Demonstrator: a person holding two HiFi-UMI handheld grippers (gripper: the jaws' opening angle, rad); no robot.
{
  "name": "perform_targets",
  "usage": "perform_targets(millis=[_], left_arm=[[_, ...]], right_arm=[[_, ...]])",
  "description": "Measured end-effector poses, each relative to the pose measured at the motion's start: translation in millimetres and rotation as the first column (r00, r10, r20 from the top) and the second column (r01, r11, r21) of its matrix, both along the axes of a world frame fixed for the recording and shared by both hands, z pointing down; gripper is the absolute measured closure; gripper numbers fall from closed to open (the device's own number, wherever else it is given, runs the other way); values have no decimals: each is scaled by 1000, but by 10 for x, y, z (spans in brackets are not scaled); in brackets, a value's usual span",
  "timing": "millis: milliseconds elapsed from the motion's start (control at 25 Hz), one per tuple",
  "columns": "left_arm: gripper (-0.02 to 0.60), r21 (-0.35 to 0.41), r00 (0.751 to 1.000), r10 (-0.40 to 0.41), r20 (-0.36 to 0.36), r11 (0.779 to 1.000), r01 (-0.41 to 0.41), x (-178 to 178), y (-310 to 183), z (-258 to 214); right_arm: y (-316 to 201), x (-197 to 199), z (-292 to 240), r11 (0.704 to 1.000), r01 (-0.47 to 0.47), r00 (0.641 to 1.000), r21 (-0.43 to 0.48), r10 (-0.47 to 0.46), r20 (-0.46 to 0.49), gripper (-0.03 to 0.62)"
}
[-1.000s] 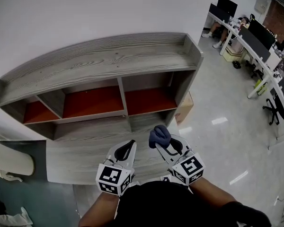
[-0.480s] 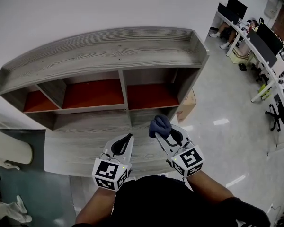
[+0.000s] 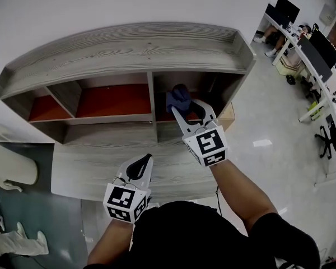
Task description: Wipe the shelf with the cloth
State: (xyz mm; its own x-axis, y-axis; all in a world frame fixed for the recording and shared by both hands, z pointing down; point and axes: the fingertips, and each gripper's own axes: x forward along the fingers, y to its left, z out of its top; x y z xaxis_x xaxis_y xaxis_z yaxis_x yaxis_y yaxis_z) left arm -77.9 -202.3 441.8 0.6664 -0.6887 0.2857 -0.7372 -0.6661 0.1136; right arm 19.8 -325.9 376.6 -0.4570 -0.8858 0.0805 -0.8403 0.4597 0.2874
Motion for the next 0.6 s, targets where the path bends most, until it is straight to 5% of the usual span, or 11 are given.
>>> perform_targets(millis=[600], left_arm=[[572, -3, 997, -80, -16, 997, 80, -345, -16, -2]], right_arm=[[-963, -289, -497, 995, -74, 997, 70, 75, -16, 453]])
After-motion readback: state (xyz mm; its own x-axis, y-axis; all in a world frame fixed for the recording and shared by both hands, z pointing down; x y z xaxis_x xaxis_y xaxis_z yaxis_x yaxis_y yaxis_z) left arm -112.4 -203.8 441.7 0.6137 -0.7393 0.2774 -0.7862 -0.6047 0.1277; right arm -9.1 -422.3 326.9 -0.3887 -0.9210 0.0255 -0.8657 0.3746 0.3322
